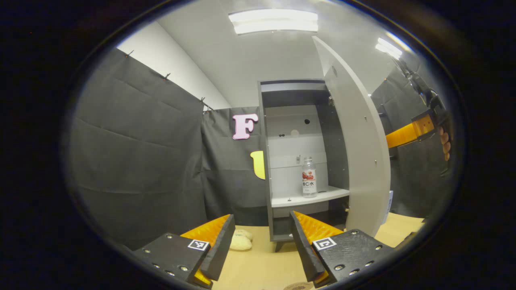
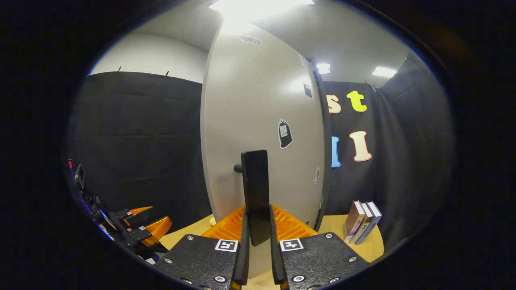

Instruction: Open the cabinet door with the right hand, grasp the bottle in the cabinet with the left hand and place it on the coaster, then close the cabinet door with the right hand.

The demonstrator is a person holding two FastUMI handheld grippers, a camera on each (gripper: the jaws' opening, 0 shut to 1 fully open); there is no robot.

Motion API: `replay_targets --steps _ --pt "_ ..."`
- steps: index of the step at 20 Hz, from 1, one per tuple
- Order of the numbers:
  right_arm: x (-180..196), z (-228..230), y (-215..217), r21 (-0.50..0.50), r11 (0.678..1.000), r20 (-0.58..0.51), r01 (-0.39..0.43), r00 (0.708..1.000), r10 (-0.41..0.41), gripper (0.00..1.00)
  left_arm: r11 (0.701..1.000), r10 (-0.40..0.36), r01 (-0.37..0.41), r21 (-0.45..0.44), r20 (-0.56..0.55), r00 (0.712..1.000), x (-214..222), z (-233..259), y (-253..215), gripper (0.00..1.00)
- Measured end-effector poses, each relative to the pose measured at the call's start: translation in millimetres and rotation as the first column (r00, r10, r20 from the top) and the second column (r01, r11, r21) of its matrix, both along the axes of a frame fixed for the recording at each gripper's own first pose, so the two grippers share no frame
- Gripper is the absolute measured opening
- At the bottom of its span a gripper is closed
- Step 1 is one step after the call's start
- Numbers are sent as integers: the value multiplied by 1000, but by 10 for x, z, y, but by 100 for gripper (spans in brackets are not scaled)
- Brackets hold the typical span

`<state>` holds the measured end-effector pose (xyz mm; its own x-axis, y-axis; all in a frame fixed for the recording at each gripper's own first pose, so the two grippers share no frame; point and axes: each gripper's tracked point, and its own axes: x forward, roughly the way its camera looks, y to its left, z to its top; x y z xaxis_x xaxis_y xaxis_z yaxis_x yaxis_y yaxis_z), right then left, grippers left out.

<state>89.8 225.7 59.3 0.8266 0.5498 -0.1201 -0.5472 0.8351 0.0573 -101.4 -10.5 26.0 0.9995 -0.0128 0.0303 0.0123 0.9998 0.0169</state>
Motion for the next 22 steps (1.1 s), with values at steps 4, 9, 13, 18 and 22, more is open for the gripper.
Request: replay_targets --steps 4,9,13,18,22 --pt "-3 -1 -178 4 1000 1 26 1000 -26 23 1000 -6 6 4 0 1000 -32 39 -128 78" --pt "-5 -52 -425 6 998 -10 58 998 -58 20 1000 -16 16 1 -8 1000 -32 44 -317 78" --pt "-5 -155 -592 0 997 -37 73 997 -73 20 1000 -21 21 6 -12 1000 -76 46 -492 78" --pt "70 -152 -871 5 992 -21 126 992 -125 20 1000 -18 18 14 -14 1000 -127 62 -634 78" --pt "154 -147 -1103 -7 987 -3 162 987 -162 18 1000 -10 10 5 -18 1000 -106 53 -738 78"
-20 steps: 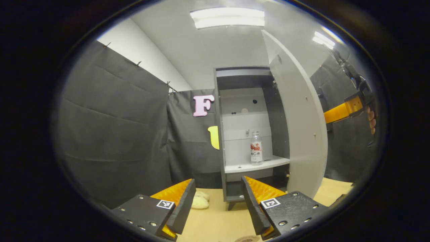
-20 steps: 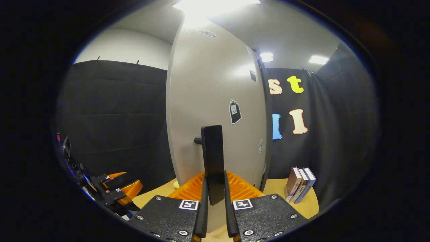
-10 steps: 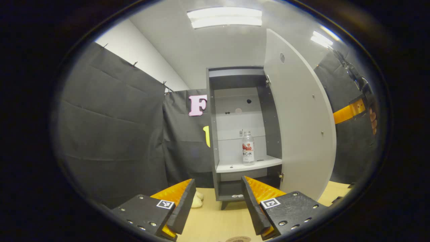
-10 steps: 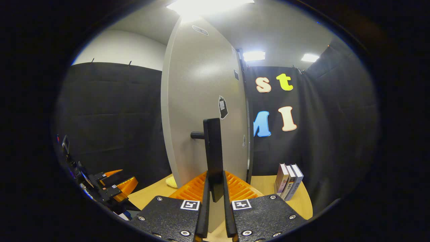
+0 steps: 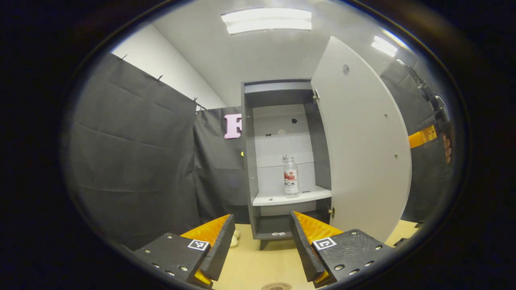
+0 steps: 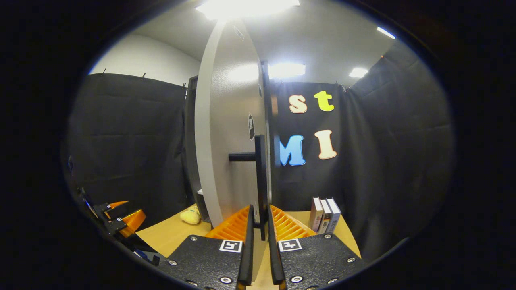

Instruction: Open the cabinet door with the right hand, grasp the bottle in the cabinet with the left hand and place it on the coaster, then close the cabinet door with the right hand.

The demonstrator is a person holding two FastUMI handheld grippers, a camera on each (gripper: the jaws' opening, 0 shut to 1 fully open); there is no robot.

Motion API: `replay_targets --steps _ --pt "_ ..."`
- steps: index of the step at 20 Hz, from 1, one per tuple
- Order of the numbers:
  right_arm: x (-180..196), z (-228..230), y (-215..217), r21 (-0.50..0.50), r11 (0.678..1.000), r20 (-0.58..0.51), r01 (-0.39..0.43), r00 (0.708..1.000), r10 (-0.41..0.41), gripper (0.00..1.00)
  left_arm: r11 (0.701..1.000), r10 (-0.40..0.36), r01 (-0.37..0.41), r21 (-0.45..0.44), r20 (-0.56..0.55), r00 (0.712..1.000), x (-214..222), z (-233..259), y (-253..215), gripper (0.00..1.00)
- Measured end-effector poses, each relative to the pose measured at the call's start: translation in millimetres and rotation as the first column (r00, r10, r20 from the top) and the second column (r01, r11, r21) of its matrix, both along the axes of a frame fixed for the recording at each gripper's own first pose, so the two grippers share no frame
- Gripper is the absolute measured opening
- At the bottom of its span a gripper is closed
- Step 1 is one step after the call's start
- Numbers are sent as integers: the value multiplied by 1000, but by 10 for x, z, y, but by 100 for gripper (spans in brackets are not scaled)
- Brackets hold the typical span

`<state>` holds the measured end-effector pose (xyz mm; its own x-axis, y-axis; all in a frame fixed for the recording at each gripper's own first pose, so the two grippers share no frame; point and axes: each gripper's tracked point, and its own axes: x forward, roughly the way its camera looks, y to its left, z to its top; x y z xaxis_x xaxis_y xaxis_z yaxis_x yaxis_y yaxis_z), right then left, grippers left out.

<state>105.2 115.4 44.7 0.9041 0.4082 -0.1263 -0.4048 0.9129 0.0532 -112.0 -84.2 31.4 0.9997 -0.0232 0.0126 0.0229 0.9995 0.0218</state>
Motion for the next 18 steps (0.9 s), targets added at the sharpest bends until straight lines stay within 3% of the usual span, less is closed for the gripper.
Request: replay_targets --steps 3,11,12,14,15,18 --pt "-27 15 29 18 998 5 -54 999 54 16 1000 0 0 4 4 1000 26 28 -95 78" --pt "-354 -9 -385 -58 998 91 1 996 4 16 999 -38 38 -1 21 999 452 264 -320 77" --pt "-367 -34 -462 -65 998 98 22 995 -15 27 999 -48 48 -6 23 999 553 287 -362 77" --pt "-305 -107 -654 -82 994 106 77 992 -68 78 997 -74 74 -21 27 997 791 336 -444 77" --pt "-274 -155 -747 -87 990 108 111 989 -101 97 996 -86 87 -31 27 996 902 361 -484 77" --pt "-322 -156 -976 -59 979 112 193 976 -186 97 991 -115 116 -58 32 993 1216 452 -561 77"
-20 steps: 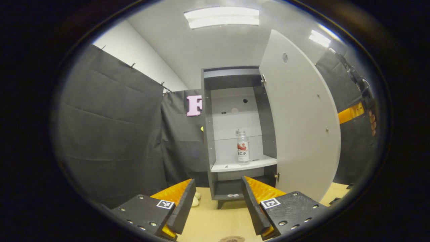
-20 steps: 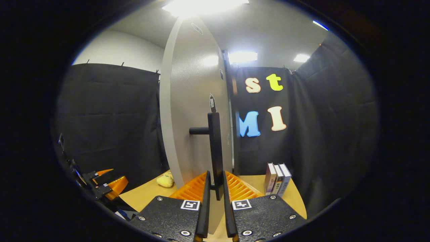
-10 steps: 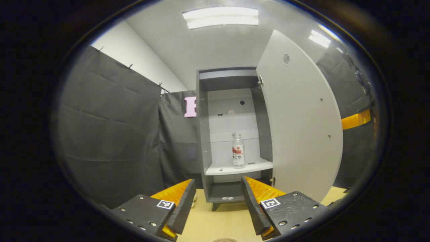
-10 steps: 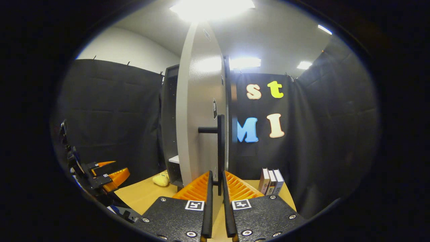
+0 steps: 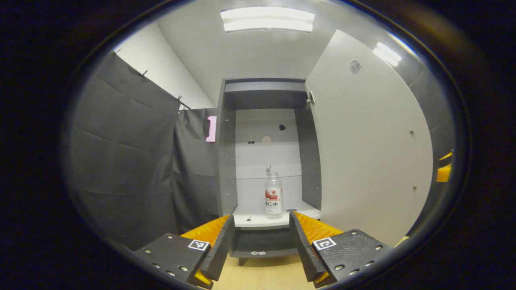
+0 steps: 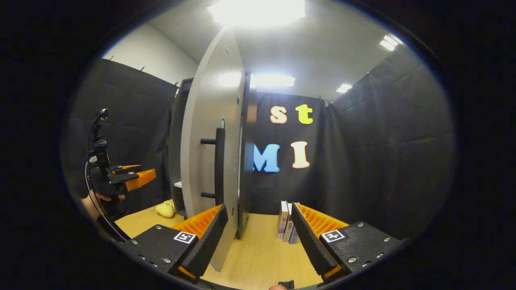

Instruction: Open the cabinet door with the right hand, grasp the bottle in the cabinet with the left hand and place it on the coaster, then close the cabinet door with the right hand.

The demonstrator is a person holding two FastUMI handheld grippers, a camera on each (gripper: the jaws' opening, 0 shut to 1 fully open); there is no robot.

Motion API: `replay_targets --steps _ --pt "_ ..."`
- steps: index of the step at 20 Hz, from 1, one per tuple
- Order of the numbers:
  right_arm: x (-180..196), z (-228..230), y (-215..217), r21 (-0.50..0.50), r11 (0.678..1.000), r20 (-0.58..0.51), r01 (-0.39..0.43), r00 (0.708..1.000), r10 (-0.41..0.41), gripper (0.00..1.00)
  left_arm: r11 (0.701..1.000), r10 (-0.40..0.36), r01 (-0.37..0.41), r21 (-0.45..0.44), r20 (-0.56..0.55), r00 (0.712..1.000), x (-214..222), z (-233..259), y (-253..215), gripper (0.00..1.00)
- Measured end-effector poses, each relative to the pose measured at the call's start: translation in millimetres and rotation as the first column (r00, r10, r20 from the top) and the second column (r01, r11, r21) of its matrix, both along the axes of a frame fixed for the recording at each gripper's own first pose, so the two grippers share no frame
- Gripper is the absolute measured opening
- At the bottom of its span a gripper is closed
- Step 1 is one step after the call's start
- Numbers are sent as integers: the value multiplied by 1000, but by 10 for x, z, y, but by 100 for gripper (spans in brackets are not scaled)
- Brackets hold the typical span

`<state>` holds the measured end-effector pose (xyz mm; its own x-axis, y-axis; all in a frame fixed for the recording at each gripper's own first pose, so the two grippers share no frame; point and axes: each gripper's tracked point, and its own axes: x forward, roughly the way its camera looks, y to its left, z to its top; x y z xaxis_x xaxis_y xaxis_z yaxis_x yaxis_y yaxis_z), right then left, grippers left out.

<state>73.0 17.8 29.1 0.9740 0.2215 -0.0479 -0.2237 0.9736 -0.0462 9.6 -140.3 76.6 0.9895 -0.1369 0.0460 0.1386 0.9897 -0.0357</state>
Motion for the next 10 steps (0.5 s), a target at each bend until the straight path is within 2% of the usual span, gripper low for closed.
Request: replay_targets --steps 4,10 --pt "13 -51 -304 26 993 -4 113 994 -113 97 998 -52 51 -23 -10 999 447 42 -114 77" --pt "10 -147 -508 45 968 -30 248 969 -247 97 990 -117 115 -77 -22 993 1056 -49 -233 77"
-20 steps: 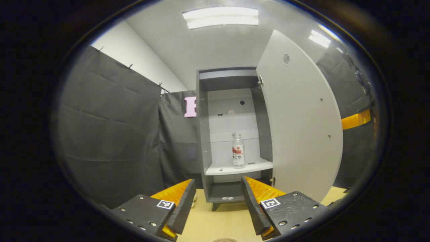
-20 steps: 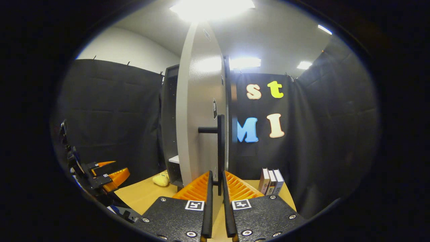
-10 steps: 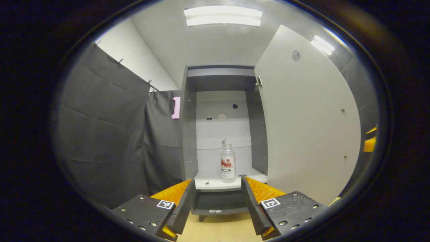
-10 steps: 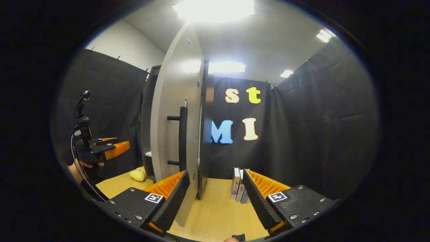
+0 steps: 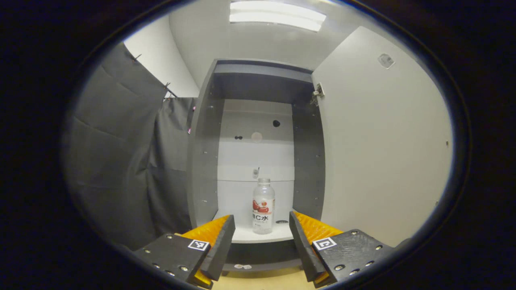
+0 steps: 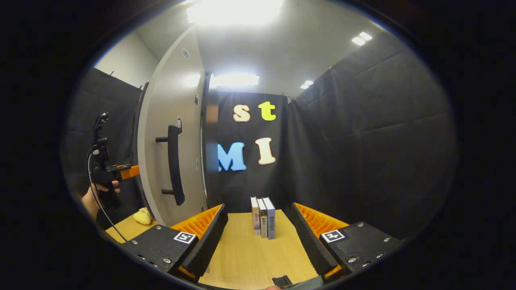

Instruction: Open the cabinet door with the right hand, grasp the bottle in the cabinet with the left hand and place it on the coaster, then close the cabinet door with the right hand.

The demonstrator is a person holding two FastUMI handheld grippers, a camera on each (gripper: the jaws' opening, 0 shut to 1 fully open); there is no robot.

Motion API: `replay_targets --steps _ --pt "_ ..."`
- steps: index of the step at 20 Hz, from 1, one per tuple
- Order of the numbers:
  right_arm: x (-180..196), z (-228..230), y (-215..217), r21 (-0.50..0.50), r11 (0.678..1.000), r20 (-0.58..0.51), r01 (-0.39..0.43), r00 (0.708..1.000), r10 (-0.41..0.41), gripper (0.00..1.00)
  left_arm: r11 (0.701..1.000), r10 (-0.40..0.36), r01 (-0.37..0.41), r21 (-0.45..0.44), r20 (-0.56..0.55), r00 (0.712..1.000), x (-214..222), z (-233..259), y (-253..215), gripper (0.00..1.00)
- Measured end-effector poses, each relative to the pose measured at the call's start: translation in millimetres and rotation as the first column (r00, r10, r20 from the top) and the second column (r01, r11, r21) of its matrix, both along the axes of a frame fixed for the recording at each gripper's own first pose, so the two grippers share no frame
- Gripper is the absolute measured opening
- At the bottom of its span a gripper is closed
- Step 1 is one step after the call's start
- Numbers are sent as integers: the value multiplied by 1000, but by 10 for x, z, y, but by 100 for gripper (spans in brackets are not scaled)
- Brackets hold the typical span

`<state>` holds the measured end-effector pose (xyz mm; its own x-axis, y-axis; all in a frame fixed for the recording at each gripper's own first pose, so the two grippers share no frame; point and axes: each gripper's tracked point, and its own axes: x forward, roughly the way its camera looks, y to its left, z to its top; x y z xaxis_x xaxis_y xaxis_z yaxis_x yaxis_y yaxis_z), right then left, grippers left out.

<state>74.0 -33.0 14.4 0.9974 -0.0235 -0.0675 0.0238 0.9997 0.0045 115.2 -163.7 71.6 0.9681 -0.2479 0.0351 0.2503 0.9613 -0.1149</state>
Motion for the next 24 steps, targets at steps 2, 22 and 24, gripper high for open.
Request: replay_targets --steps 2,22,24 --pt "8 -42 -8 4 999 -10 36 999 -36 97 1000 -25 25 8 3 1000 242 -33 -63 78" --pt "278 -414 210 -5 982 -95 188 978 -188 97 985 -160 163 58 -55 986 1729 -721 -608 77" --pt "289 -436 226 -12 981 -100 192 976 -192 97 984 -169 172 51 -60 984 1784 -755 -636 77"
